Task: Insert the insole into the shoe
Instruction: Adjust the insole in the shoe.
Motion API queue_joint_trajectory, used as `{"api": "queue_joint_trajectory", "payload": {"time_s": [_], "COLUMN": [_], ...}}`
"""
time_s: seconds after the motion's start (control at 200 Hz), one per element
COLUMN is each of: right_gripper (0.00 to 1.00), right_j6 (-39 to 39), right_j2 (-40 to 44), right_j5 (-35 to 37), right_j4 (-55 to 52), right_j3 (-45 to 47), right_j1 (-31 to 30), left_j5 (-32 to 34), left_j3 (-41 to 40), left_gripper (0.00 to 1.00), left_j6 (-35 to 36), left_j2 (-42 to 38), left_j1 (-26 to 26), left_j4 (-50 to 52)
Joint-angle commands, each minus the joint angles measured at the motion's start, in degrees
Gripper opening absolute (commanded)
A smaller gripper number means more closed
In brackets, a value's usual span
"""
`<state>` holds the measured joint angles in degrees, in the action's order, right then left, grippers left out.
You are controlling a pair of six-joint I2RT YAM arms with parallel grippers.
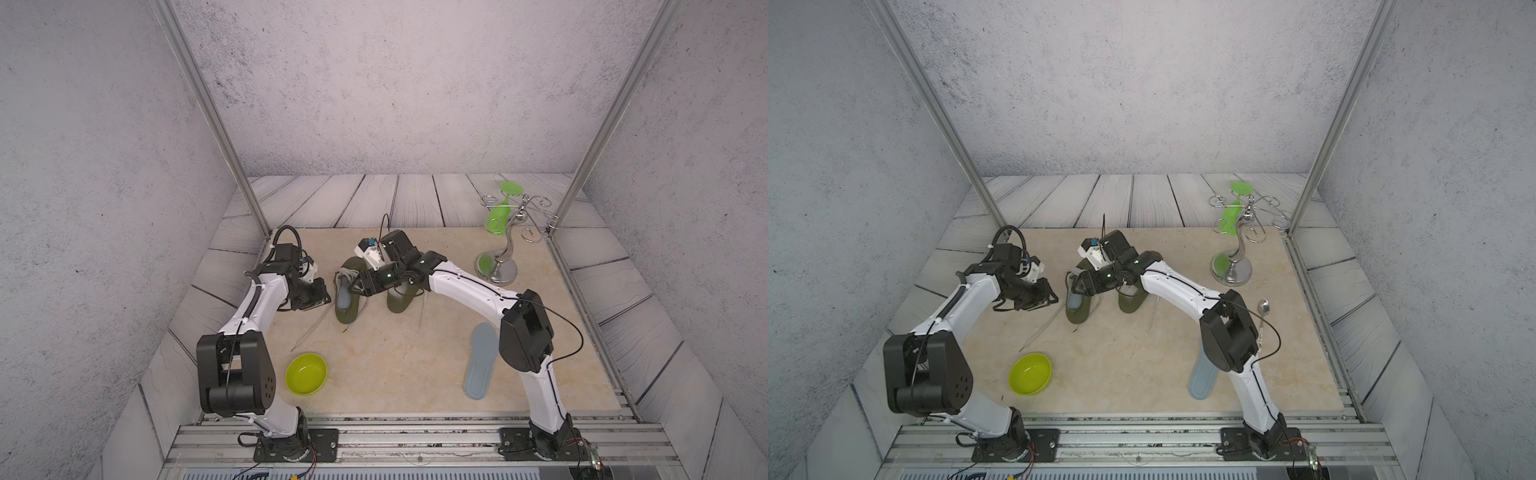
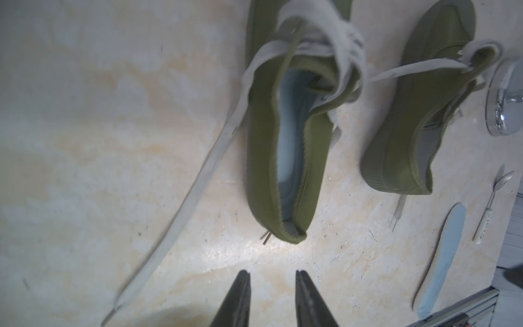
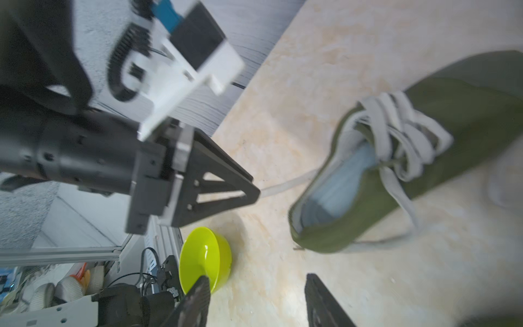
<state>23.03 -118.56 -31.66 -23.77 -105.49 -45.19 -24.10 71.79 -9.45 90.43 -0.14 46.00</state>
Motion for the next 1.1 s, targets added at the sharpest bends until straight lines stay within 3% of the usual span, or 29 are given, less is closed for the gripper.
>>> {"api": "queue_joint_trajectory", "payload": {"time_s": [0.0, 0.215, 0.42, 0.816, 1.096], "right_gripper": [0.56, 0.56, 0.56, 0.56, 0.56], "right_j6": [-1.8, -2.32, -2.15, -2.23, -2.32], "right_j2": [8.32, 17.54, 22.6, 23.35, 24.08], "right_j5": [4.58, 6.17, 6.11, 5.29, 5.29], "right_j4": [-0.98, -0.36, -0.13, -0.32, -0.58], "right_j3": [6.52, 18.34, 24.63, 25.16, 25.69], "right_j1": [2.18, 4.88, 7.1, 8.1, 8.45], "left_j5": [1.28, 4.88, 6.77, 5.28, 0.32], "left_j3": [4.66, 11.79, 12.61, 12.12, 12.62], "left_gripper": [0.41, 0.56, 0.62, 0.76, 0.76], "left_j6": [3.89, 5.26, 6.76, 8.11, 7.62], "left_j2": [3.39, 12.33, 16.41, 21.21, 22.86], "left_j1": [-3.57, -10.56, -11.79, -13.57, -14.03], "left_j4": [1.94, 3.77, 4.05, 3.63, 3.76]}}
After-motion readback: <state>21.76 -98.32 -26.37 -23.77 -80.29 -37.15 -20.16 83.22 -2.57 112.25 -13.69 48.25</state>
